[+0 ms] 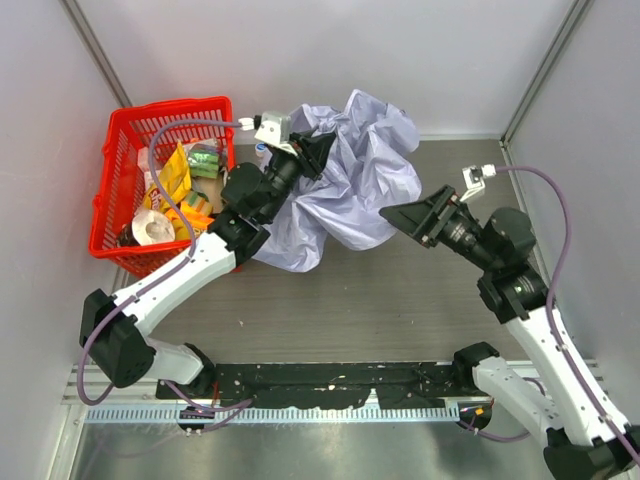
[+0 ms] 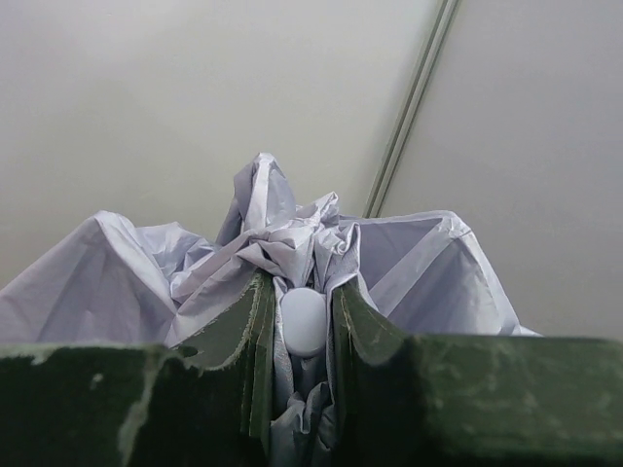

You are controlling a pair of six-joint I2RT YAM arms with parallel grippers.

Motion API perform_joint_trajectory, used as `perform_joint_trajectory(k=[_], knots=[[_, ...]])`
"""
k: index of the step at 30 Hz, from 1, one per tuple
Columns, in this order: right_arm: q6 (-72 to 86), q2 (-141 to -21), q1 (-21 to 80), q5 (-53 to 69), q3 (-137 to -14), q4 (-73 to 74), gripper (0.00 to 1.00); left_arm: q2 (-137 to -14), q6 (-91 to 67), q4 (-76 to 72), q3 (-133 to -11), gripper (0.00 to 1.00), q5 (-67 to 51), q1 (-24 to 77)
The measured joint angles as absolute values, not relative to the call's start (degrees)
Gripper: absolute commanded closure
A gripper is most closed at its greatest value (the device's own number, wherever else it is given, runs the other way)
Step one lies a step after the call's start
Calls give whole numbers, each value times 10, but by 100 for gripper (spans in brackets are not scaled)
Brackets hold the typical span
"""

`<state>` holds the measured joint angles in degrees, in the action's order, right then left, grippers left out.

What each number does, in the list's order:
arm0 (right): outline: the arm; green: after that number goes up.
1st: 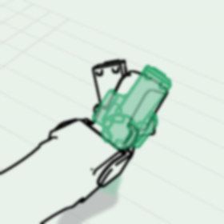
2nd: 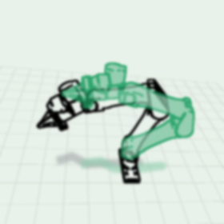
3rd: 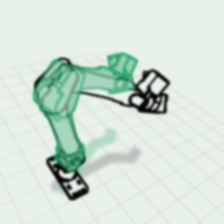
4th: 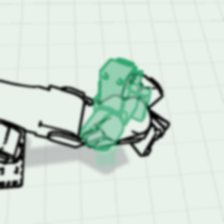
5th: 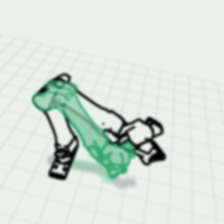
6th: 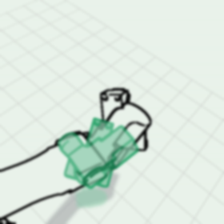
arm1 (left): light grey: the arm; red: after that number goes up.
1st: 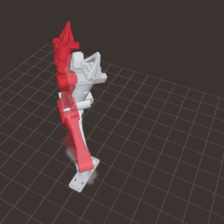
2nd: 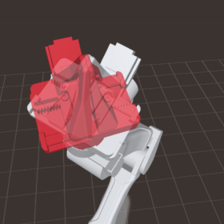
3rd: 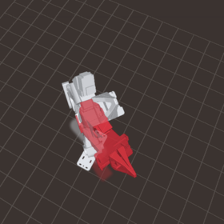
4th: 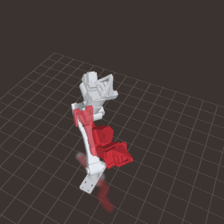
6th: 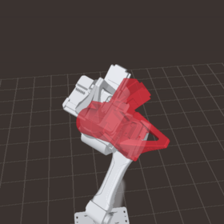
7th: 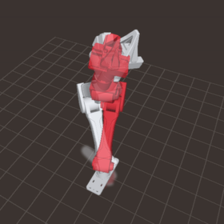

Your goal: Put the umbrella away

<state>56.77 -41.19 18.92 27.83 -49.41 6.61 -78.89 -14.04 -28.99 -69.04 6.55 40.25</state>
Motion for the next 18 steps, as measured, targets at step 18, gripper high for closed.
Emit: perform_joint_trajectory(k=[18], knots=[[535, -434, 194, 246, -494, 138, 23, -762, -146, -324, -662, 100, 136, 424]])
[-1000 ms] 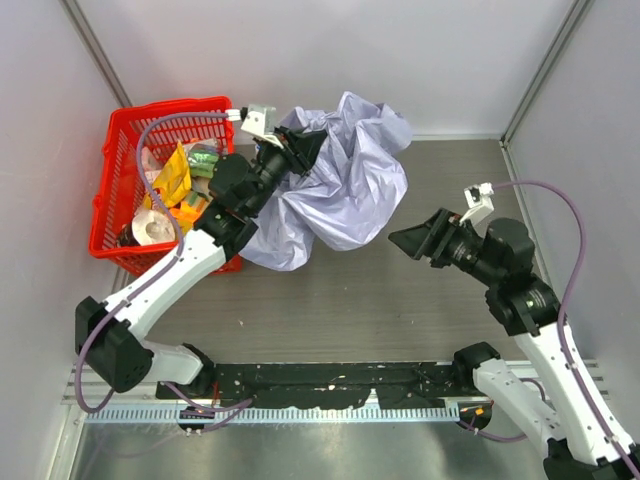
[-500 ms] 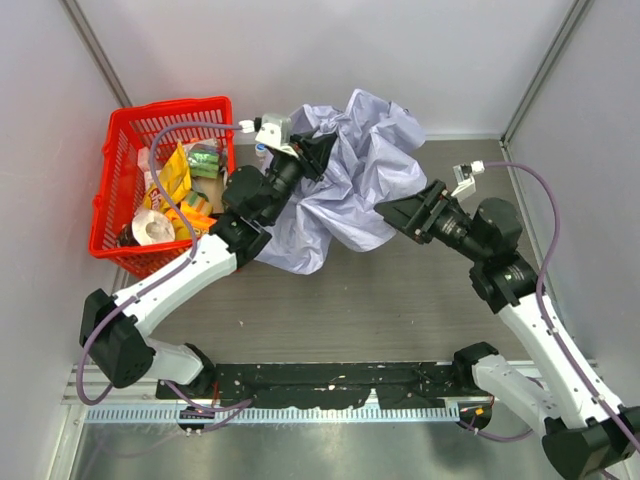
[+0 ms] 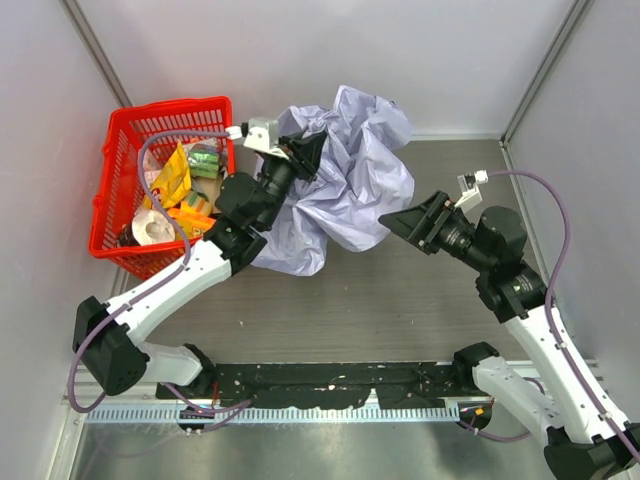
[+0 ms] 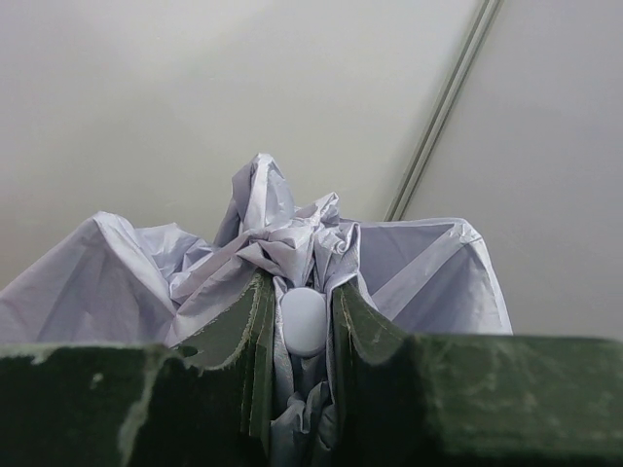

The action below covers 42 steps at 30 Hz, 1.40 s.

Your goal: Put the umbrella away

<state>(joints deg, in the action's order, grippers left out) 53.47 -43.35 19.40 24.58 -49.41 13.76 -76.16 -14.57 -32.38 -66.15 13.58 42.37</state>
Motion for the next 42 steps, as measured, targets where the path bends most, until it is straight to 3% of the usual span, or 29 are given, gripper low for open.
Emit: perform_joint_trajectory(k=[11, 13, 15, 16, 17, 18, 21, 28, 30, 31, 32, 33, 35, 37, 40, 42], knots=[[522, -454, 194, 237, -494, 162, 25, -751, -163, -321, -651, 100, 146, 424], [523, -449, 194, 237, -492, 156, 34, -750, -168, -319, -650, 100, 146, 424], [536, -446, 194, 243, -479, 118, 53, -747, -180, -319, -649, 100, 146, 424], [547, -448, 194, 252, -470, 88, 74, -746, -188, -318, -649, 100, 147, 424], [560, -455, 194, 262, -461, 58, 81, -745, -198, -317, -649, 100, 150, 424], [573, -465, 194, 275, -455, 24, 99, -744, -209, -312, -649, 100, 152, 424], [609, -504, 194, 320, -446, -91, 100, -741, -252, -281, -650, 100, 170, 424], [775, -517, 177, 390, -391, -470, 100, -732, -393, -209, -641, 100, 147, 378], [833, -532, 175, 401, -378, -578, 85, -724, -436, -203, -628, 100, 131, 356], [861, -538, 173, 409, -364, -621, 64, -721, -449, -199, -625, 100, 124, 349], [883, -541, 168, 420, -344, -649, 57, -718, -465, -191, -622, 100, 116, 340], [891, -540, 159, 437, -326, -651, 40, -715, -477, -182, -622, 100, 108, 332], [821, -519, 139, 464, -319, -509, 29, -710, -498, -161, -622, 100, 95, 320], [672, -489, 136, 422, -380, -224, 23, -706, -505, -139, -622, 100, 90, 313], [459, -475, 135, 317, -527, 110, 23, -703, -500, -97, -629, 100, 89, 309], [353, -480, 134, 265, -626, 250, 23, -703, -487, -60, -642, 100, 91, 308]])
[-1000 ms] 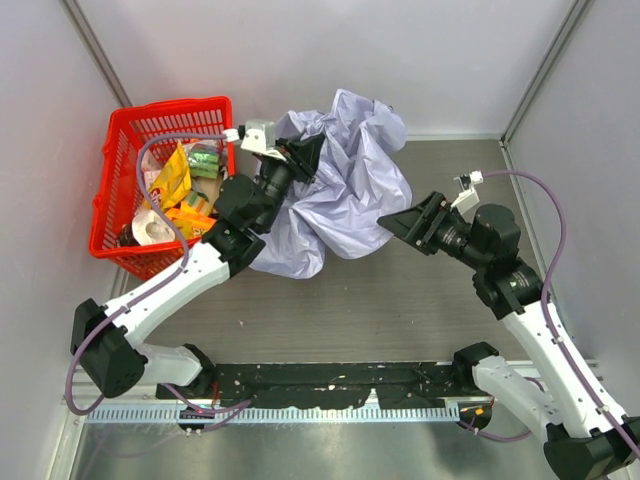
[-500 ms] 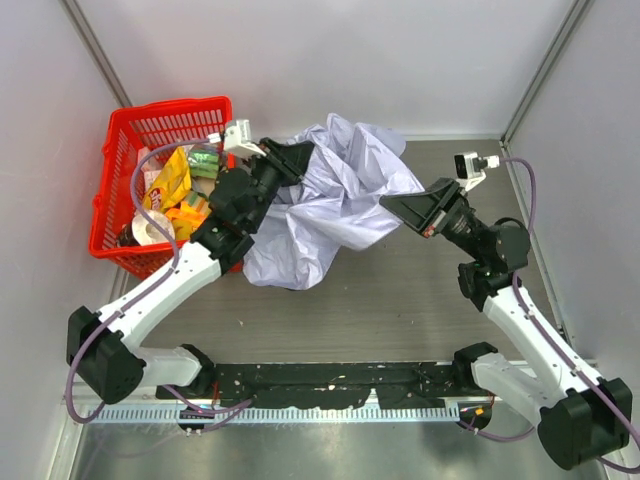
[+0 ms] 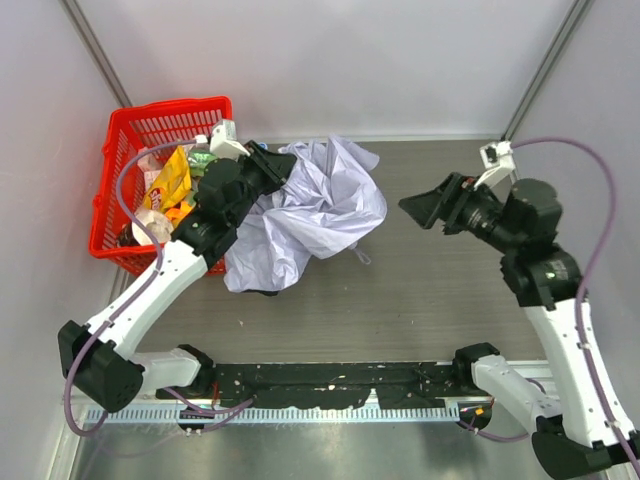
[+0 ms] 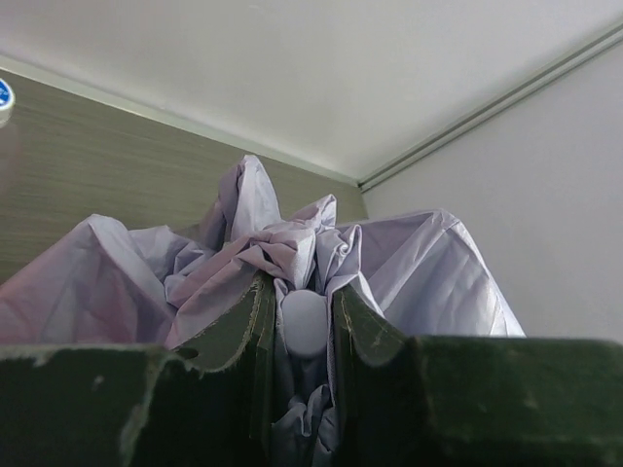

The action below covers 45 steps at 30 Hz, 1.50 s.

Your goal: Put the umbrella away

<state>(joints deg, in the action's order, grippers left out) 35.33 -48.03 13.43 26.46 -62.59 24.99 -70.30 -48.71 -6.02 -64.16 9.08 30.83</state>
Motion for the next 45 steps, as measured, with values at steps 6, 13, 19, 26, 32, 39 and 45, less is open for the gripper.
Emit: perform_joint_trajectory(k=[6, 13, 19, 26, 32, 39, 45], knots=[[207, -495, 145, 243, -804, 368, 30, -708, -466, 53, -707, 100, 119, 308], [175, -592, 364, 197, -893, 361, 30, -740, -477, 109, -756, 100, 124, 309], [96, -753, 515, 99, -971, 388, 30, -771, -478, 138, -757, 100, 117, 321], [23, -817, 535, 51, -941, 410, 65, -780, -478, 142, -757, 100, 110, 352], [9, -810, 531, -24, -886, 374, 100, -765, -478, 69, -712, 100, 66, 357], [47, -804, 479, -64, -859, 336, 83, -741, -481, -47, -618, 100, -11, 356], [70, -783, 469, -43, -859, 376, 43, -740, -469, -90, -612, 100, -59, 356]])
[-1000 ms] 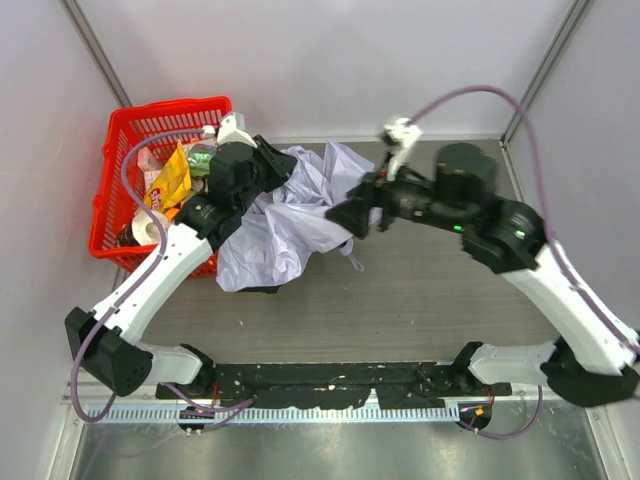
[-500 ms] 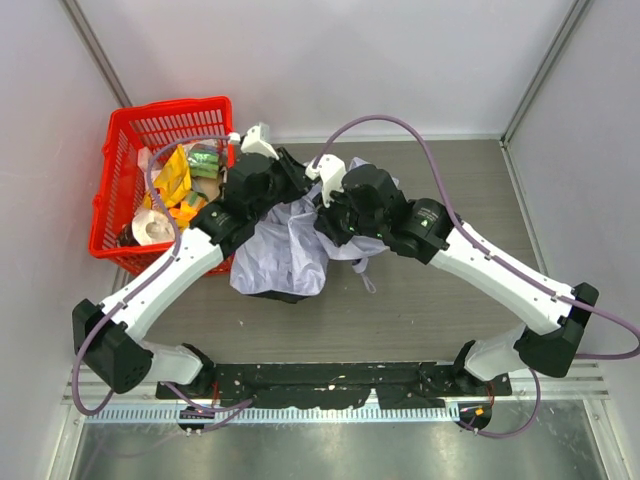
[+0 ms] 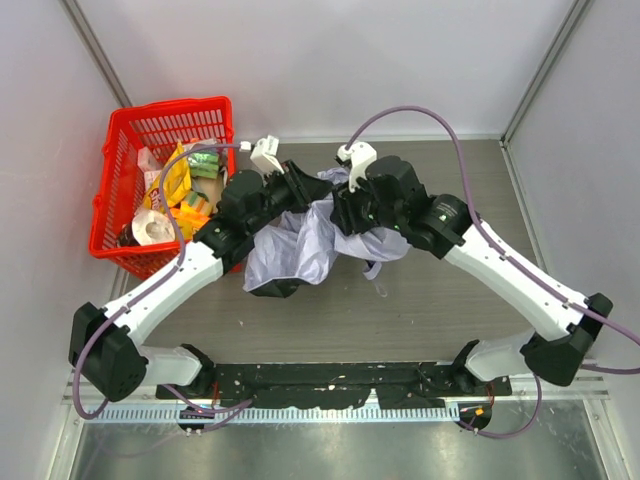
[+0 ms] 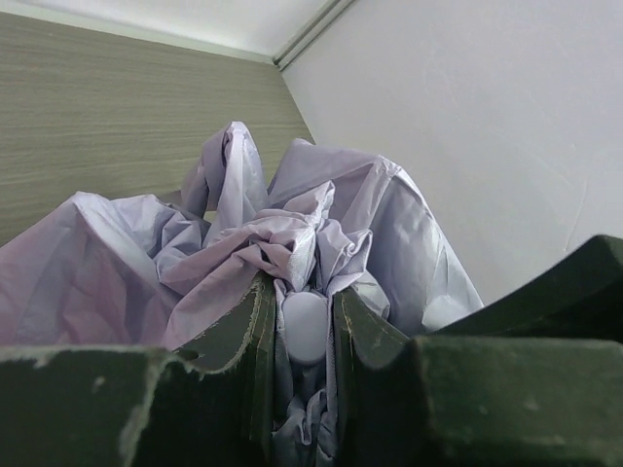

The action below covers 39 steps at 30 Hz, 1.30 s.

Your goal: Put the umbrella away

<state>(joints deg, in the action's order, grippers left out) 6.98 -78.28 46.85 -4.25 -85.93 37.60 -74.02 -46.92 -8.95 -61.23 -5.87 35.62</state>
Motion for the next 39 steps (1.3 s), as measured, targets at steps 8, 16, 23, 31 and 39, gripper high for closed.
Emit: perform_joint_trajectory(k=[8, 16, 23, 31, 39], knots=[[94, -650, 447, 11, -859, 448, 18, -734, -415, -115, -611, 100, -90, 356], [88, -590, 281, 125, -822, 398, 14, -716, -378, -115, -612, 100, -142, 349], [90, -643, 240, 276, -723, 312, 16, -710, -376, -115, -616, 100, -186, 348], [102, -648, 302, 304, -705, 233, 13, -732, -433, -121, -635, 100, -224, 345], [59, -714, 441, 68, -761, 252, 13, -761, -507, -174, -634, 100, -262, 333]])
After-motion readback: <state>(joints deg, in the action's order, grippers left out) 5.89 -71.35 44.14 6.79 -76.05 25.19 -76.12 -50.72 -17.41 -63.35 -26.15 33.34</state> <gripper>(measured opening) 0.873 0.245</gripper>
